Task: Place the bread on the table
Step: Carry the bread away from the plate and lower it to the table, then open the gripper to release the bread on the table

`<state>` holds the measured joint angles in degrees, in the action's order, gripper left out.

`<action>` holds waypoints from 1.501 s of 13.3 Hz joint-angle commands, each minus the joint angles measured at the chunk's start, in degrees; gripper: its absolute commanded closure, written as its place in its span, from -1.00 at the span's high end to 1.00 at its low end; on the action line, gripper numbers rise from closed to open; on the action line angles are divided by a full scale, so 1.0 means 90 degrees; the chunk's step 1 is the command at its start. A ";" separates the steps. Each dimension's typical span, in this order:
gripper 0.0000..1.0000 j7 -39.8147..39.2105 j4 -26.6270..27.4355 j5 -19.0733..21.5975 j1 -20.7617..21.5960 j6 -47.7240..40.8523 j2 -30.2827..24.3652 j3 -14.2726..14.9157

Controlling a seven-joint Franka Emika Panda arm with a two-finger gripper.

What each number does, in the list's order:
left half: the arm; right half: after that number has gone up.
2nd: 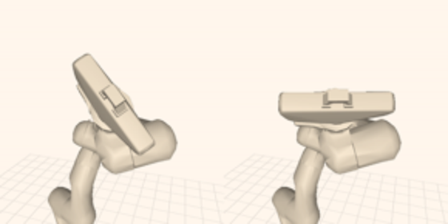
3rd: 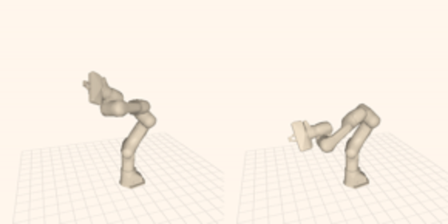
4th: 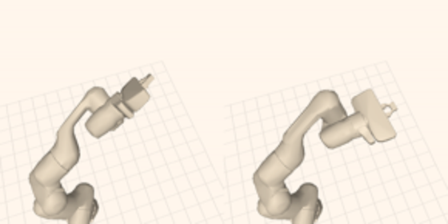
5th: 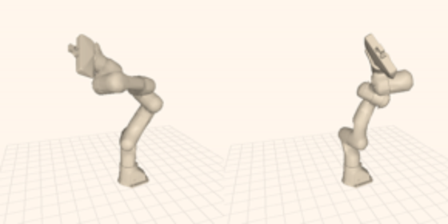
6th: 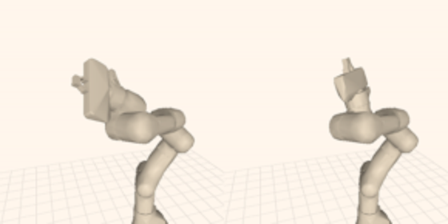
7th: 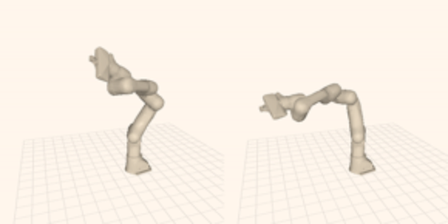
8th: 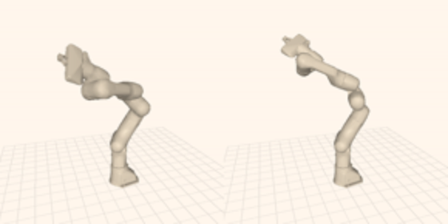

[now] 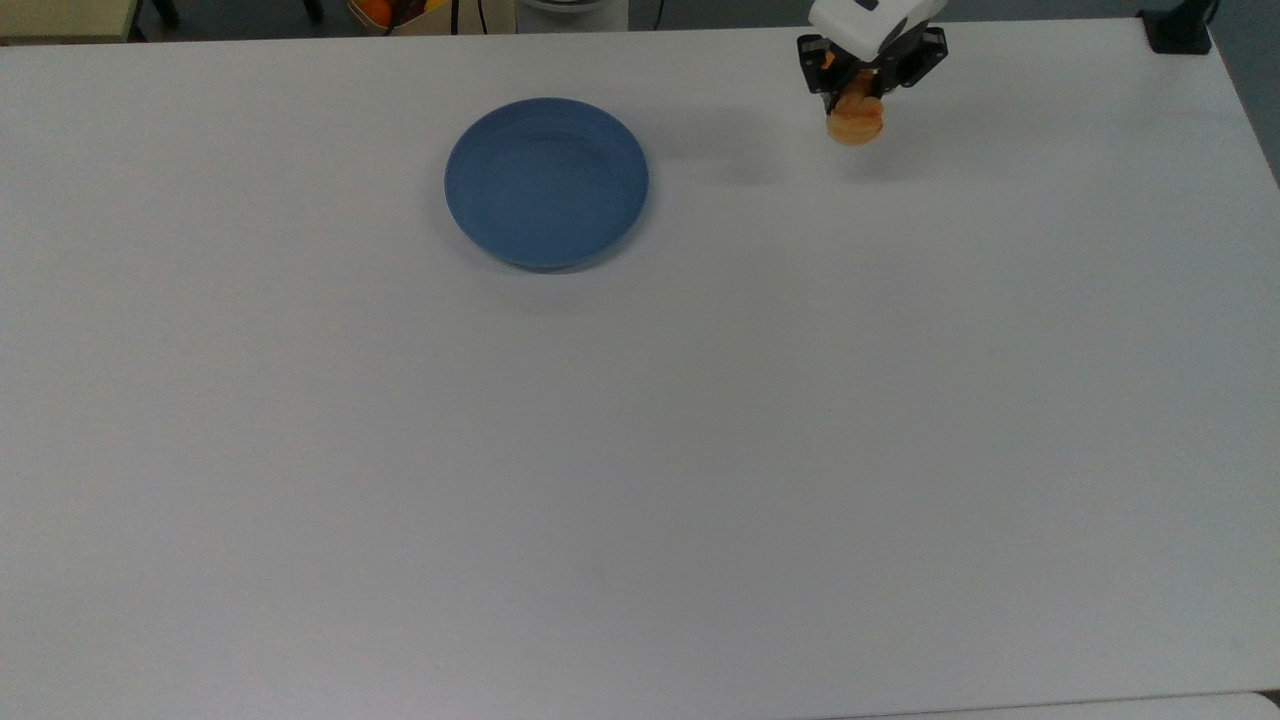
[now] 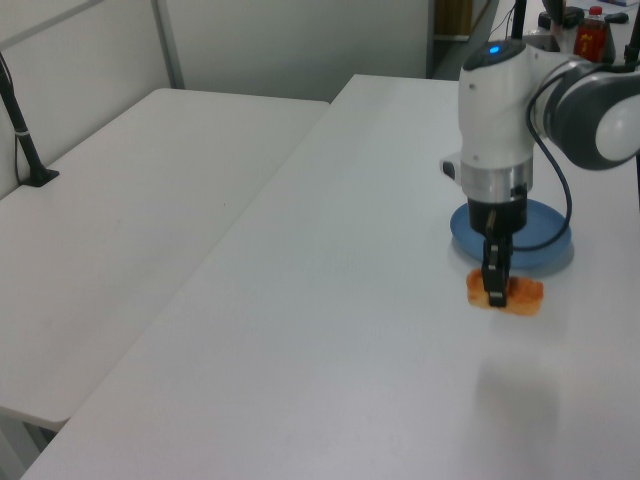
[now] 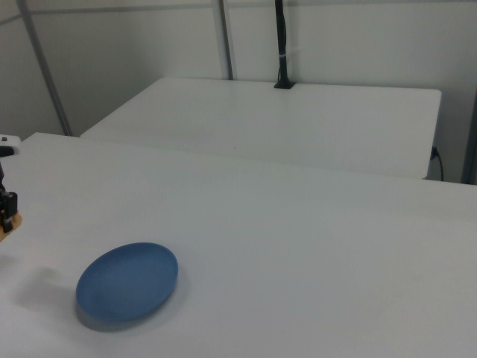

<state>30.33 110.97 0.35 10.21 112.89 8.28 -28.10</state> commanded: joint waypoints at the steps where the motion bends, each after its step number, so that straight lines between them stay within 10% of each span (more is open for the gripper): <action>1: -0.16 0.0652 -0.0736 -0.0233 0.0592 -0.0054 0.0933 0.0017; 13: 0.02 0.2187 -0.1070 -0.1367 0.1268 0.0796 0.2019 0.0056; 18: 1.00 0.2168 -0.1070 -0.1377 0.1297 0.0777 0.2039 0.0056; 20: 1.00 0.2148 -0.1070 -0.1396 0.1220 0.0699 0.1942 0.0056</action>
<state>48.54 102.19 -10.82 20.79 119.34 26.23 -28.25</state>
